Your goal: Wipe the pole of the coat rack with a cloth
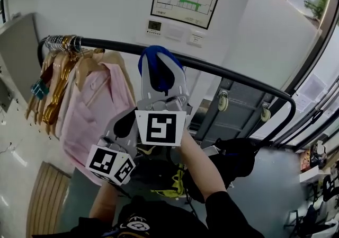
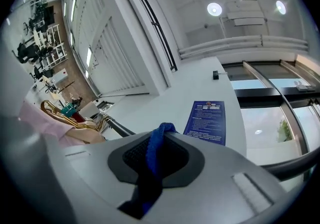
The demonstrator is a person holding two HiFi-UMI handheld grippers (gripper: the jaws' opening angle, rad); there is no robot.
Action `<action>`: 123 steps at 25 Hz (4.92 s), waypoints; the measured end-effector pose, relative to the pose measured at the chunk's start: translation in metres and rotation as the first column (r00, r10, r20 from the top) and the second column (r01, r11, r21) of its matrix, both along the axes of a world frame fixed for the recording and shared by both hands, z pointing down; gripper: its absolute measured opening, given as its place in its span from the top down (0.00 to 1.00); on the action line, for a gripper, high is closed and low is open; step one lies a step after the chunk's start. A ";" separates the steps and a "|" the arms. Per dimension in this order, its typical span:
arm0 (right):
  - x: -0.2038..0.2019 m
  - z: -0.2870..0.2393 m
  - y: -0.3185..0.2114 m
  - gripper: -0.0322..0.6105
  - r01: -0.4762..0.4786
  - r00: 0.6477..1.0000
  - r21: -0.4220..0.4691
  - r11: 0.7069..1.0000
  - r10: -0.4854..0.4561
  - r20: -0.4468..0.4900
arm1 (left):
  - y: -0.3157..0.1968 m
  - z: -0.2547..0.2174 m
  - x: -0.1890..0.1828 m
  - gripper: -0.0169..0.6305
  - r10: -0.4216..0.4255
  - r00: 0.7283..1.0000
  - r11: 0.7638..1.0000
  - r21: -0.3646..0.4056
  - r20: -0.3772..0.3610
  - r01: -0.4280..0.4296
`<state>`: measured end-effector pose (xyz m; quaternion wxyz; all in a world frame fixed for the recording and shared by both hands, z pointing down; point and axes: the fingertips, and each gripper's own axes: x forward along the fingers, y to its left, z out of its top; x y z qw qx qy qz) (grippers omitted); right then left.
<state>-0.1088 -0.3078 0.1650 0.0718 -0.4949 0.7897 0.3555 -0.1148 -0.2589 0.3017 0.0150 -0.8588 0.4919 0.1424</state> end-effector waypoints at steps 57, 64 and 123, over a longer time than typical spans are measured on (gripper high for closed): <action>0.018 0.011 0.001 0.89 0.072 0.993 -0.090 0.993 -0.063 0.095 | 0.021 0.018 -0.027 0.97 -0.038 0.998 0.998 -0.051 0.041 0.040; 0.132 0.015 0.014 0.89 -0.077 0.978 -0.087 0.993 0.092 0.186 | 0.005 0.017 0.039 0.97 0.123 0.992 0.992 -0.037 0.025 -0.122; 0.202 -0.004 0.024 0.89 0.004 0.942 -0.102 0.995 0.031 0.336 | -0.004 0.019 0.074 0.97 0.183 0.983 0.981 -0.062 0.009 -0.182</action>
